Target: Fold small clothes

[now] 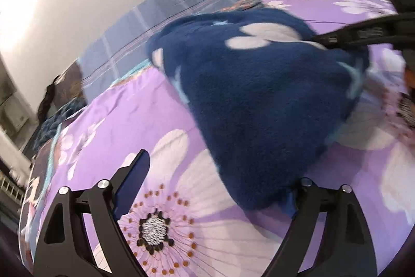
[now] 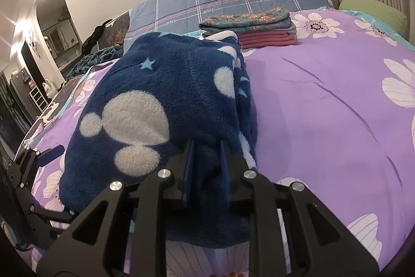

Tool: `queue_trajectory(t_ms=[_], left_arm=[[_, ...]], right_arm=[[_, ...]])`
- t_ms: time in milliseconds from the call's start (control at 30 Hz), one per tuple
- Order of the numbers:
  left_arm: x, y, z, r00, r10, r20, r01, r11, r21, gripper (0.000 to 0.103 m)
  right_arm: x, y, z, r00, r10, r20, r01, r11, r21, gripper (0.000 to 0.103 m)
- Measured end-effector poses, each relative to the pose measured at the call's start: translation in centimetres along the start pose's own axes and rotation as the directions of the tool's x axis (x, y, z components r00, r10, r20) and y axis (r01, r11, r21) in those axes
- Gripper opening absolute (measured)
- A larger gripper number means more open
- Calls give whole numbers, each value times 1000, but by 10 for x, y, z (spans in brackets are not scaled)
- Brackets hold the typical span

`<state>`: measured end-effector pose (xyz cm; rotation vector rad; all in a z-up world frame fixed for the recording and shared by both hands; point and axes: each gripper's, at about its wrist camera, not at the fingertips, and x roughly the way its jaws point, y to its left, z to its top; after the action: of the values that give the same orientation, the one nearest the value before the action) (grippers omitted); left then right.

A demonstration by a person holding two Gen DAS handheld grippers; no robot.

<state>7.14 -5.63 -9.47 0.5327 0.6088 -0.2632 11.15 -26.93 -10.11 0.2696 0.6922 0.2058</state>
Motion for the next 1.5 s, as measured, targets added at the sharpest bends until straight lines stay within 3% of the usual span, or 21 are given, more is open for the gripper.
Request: queue_trajectory(t_ms=[33, 100, 167, 200, 267, 367, 433, 533, 567, 633, 700, 800, 1000, 1100, 1133, 1167, 1267, 1300, 1367, 1400, 1500], left_arm=[[-10, 1, -1, 999, -52, 1, 52, 999, -6, 79], [-29, 12, 1, 982, -188, 16, 189, 981, -46, 61], [-45, 23, 6, 962, -268, 46, 271, 960, -74, 44], [-51, 29, 11, 953, -296, 66, 301, 950, -81, 34], [-63, 38, 27, 947, -292, 134, 305, 949, -86, 27], [-51, 46, 55, 952, -245, 185, 261, 963, -67, 27], [-30, 47, 73, 947, -269, 179, 287, 954, -89, 27], [22, 42, 88, 947, -304, 101, 313, 944, -103, 31], [42, 38, 86, 947, -316, 52, 319, 944, -82, 34], [69, 33, 79, 944, -328, 25, 329, 942, -62, 34], [72, 36, 79, 939, -343, 2, 341, 935, -101, 34], [68, 26, 81, 955, -296, -14, 295, 954, -48, 33], [52, 50, 97, 934, -356, 28, 356, 927, -120, 35], [52, 69, 125, 964, -246, 105, 259, 956, -139, 35], [57, 73, 131, 965, -237, 111, 252, 957, -146, 35], [67, 78, 137, 963, -247, 106, 261, 952, -159, 35], [144, 78, 131, 961, -270, -57, 253, 945, -206, 38], [159, 76, 124, 957, -280, -76, 259, 942, -214, 39], [172, 80, 118, 945, -325, -41, 299, 907, -298, 38], [171, 79, 119, 946, -320, -44, 292, 905, -310, 38], [163, 69, 122, 960, -273, -57, 251, 936, -248, 37]], right_arm=[[0, 0, 0, 1000, -1, 1, 1, 1000, 2, 19], [-1, 1, 0, 1000, -8, 3, 8, 1000, -3, 19], [-1, 5, -1, 1000, -21, 9, 21, 1000, -20, 20], [-2, 6, -2, 1000, -26, 11, 26, 999, -26, 21], [-2, 8, -2, 1000, -27, 13, 27, 999, -31, 22], [-2, 8, -2, 1000, -24, 13, 25, 999, -30, 22], [-3, 7, -2, 1000, -22, 13, 22, 999, -27, 22], [-3, 7, -2, 1000, -21, 14, 22, 999, -27, 22], [-3, 7, -2, 1000, -21, 14, 21, 999, -27, 22], [-2, 6, -2, 1000, -14, 12, 14, 1000, -24, 22], [-2, 6, -1, 1000, -11, 10, 12, 1000, -25, 22], [-2, 8, -1, 1000, -15, 11, 15, 999, -32, 22], [-2, 7, -1, 1000, -14, 13, 14, 1000, -26, 22], [-2, 7, -1, 1000, -12, 13, 12, 1000, -25, 22], [-2, 7, -1, 1000, -12, 13, 12, 1000, -25, 22], [-3, 7, -1, 1000, -12, 13, 12, 1000, -25, 22], [-3, 7, -1, 1000, -9, 13, 9, 1000, -22, 22], [-3, 7, -1, 1000, -1, 15, 1, 1000, -24, 22], [-3, 10, 0, 1000, 7, 19, -6, 999, -35, 22], [-3, 11, 0, 1000, -5, 20, 6, 999, -40, 22], [-2, 12, 0, 1000, -8, 18, 9, 999, -42, 22]])
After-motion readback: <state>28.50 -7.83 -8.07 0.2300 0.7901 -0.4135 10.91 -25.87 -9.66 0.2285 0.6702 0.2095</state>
